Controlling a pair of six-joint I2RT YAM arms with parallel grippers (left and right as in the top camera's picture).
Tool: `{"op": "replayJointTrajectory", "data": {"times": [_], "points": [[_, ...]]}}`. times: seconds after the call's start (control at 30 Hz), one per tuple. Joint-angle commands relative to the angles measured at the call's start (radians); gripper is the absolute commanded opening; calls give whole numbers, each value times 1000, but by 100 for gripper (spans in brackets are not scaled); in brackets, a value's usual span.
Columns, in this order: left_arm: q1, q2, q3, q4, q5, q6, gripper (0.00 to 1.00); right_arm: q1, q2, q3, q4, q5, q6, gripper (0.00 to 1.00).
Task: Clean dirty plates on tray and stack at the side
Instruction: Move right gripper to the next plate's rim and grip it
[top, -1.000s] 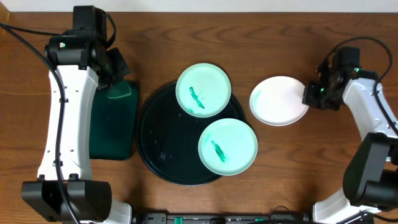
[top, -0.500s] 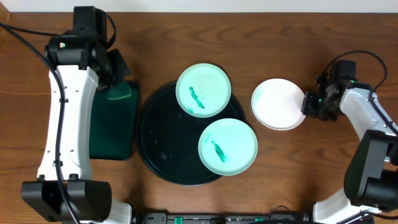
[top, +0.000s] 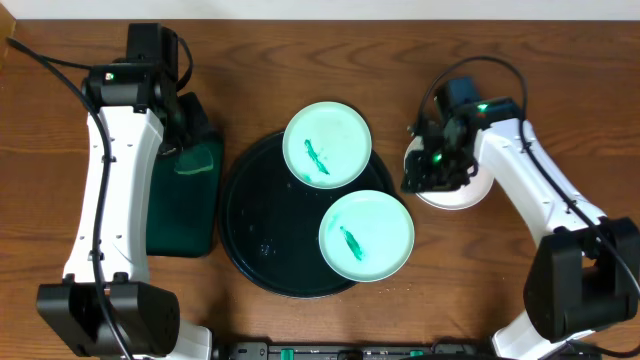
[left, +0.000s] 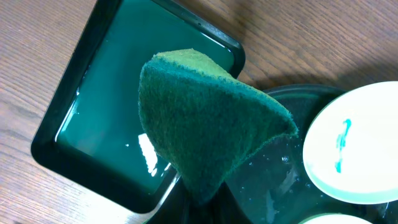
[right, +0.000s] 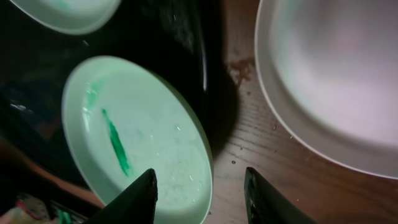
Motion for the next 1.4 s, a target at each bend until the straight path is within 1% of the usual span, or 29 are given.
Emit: {"op": "replayJointTrajectory", "data": {"times": [0.0, 0.17, 0.23, 0.27, 0.37, 0.43, 0.47, 0.57, 0.7, 0.73, 0.77, 0.8, 0.87, 0.9, 1.03, 1.17, 1.2, 1.23, 1.27, 1.33, 1.37], "points": [[2, -2, 0, -6, -5, 17, 7, 28, -7, -61, -1, 24, -17, 42], [2, -2, 0, -6, -5, 17, 7, 76, -7, -161, 28, 24, -24, 40], [2, -2, 0, -6, -5, 17, 7, 91, -7, -186, 59, 24, -24, 35], [2, -2, 0, -6, -5, 17, 7, 98, -7, -202, 83, 29, -24, 31], [2, -2, 0, -7, -4, 17, 7, 113, -7, -246, 134, 60, -23, 26], [2, -2, 0, -7, -5, 17, 7, 128, -7, -278, 163, 82, -17, 7], [2, -2, 0, -7, -4, 17, 7, 131, -10, -274, 157, 84, -12, 1], [2, -2, 0, -6, -4, 17, 7, 153, -33, -213, 114, 83, 11, 1], [2, -2, 0, -6, -5, 17, 7, 239, -73, -81, 98, 83, 59, 1], [2, -2, 0, -6, -5, 17, 7, 272, -73, -45, 123, 84, 92, 1], [2, -2, 0, -6, -4, 17, 7, 313, -73, -30, 205, 90, 169, 1], [2, -2, 0, -5, -5, 12, 7, 357, -63, -31, 318, 111, 286, 1], [2, -2, 0, -5, -4, 5, 7, 425, -18, -30, 434, 134, 369, 1], [2, -2, 0, -6, -4, 5, 7, 453, 11, -30, 448, 148, 396, 1], [2, -2, 0, -6, -4, 6, 7, 523, 108, -30, 432, 135, 405, 1], [2, -2, 0, -6, -4, 6, 7, 525, 107, -30, 415, 135, 411, 1], [2, -2, 0, -6, -5, 6, 7, 525, 107, -30, 409, 135, 410, 4], [2, -2, 0, -6, -5, 6, 7, 525, 107, -30, 406, 134, 399, 11], [2, -2, -1, -7, -4, 6, 7, 525, 107, -30, 402, 133, 375, 25], [2, -2, -5, -14, -4, 6, 7, 518, 107, -30, 403, 126, 291, 39], [2, -2, -11, -14, -4, 5, 7, 510, 107, -30, 405, 108, 251, 39]]}}
